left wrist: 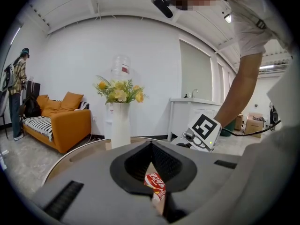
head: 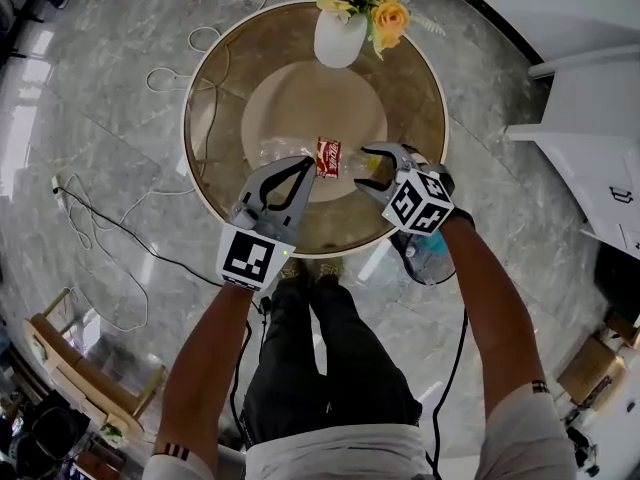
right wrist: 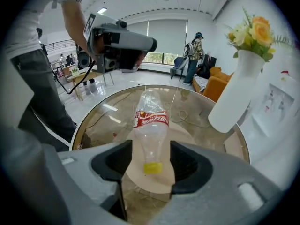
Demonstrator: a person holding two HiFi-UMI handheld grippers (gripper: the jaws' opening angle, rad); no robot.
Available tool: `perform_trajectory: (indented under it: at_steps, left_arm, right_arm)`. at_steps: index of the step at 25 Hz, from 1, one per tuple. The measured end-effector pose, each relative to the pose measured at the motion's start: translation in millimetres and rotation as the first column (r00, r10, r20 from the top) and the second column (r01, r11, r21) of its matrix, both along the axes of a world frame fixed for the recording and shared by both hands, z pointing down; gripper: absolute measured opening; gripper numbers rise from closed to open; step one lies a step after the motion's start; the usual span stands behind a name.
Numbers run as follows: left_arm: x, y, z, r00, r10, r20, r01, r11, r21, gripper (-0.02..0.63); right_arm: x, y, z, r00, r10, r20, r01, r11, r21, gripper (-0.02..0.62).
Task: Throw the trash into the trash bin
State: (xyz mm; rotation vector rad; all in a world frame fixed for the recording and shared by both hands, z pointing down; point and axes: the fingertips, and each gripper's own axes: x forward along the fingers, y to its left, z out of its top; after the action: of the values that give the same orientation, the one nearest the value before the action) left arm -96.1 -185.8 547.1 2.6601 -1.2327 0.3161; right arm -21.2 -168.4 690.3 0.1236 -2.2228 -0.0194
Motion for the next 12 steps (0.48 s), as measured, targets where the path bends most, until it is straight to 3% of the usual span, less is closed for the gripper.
perform_trajectory:
  at_steps: [12]
  left_arm:
    - [2.6, 1.5, 5.1, 1.0, 0.003, -0.013, -0.004, 0.999, -0.04, 0.0]
  right_arm:
    - [1.6, -7.7, 30.3, 0.998, -0.001, -0.064, 0.001, 1.0, 0.007, 0.199]
